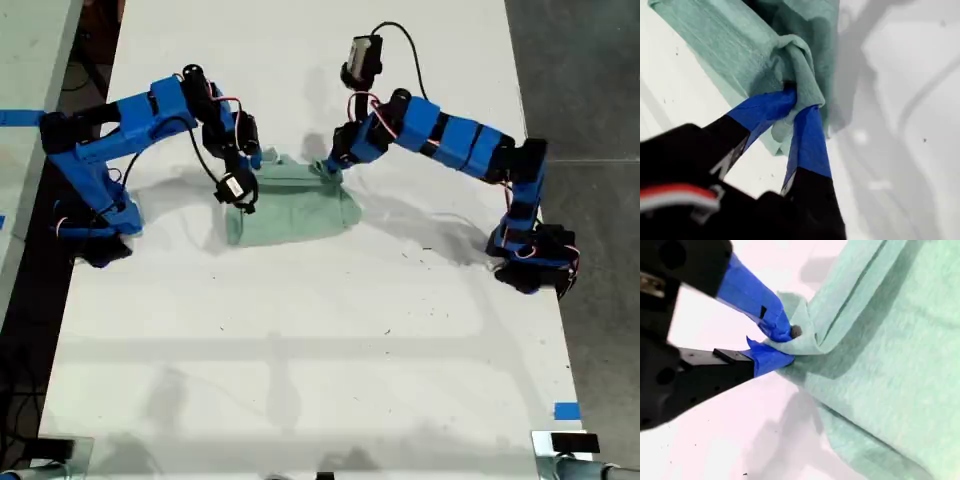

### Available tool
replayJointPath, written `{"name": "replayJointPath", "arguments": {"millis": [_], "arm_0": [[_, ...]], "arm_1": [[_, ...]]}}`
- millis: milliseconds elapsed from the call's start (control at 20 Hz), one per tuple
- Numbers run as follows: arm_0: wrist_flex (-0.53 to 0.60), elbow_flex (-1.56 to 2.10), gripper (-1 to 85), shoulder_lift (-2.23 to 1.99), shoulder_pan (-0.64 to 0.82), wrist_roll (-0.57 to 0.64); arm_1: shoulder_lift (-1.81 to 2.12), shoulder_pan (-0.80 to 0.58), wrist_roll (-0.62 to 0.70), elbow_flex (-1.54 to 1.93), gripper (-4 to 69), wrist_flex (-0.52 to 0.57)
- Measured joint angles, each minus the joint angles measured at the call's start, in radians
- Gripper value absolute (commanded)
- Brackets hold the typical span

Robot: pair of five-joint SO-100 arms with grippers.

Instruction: Fold t shirt

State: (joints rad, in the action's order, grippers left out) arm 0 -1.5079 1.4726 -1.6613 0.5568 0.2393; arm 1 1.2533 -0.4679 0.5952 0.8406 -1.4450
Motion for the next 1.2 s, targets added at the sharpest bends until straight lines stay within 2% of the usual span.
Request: {"name": "replayJointPath", "arguments": {"millis": [100,300,500,700,750,800,850,1050,1200], "arm_0": [[0.012,0.005,17.1,0.118,0.040,0.040],[0.044,-0.021,17.8,0.342,0.057,0.094],[-0.023,-0.095,17.2,0.319,0.057,0.101],[-0.081,-0.106,14.5,-0.008,0.057,0.101],[-0.081,-0.094,9.9,-0.124,0.057,0.104],[-0.083,-0.071,0.1,-0.239,0.057,0.104],[-0.083,-0.044,-0.2,-0.357,0.055,0.091],[-0.057,0.215,-0.3,-0.893,-0.055,-0.074],[0.060,0.557,-0.3,-1.258,-0.176,-0.164]], "arm_1": [[-0.101,-0.044,0.028,0.002,22.5,0.018],[-0.232,-0.094,0.049,0.002,25.0,0.025],[-0.213,-0.094,0.055,0.002,25.0,-0.017],[0.014,-0.086,0.051,0.002,19.1,-0.140],[0.081,-0.071,0.029,0.002,14.5,-0.181],[0.152,-0.049,0.003,0.003,4.6,-0.222],[0.230,-0.023,-0.025,0.037,2.2,-0.253],[0.650,0.084,-0.183,0.377,2.2,-0.272],[1.023,0.156,-0.275,0.721,2.2,-0.252]]}}
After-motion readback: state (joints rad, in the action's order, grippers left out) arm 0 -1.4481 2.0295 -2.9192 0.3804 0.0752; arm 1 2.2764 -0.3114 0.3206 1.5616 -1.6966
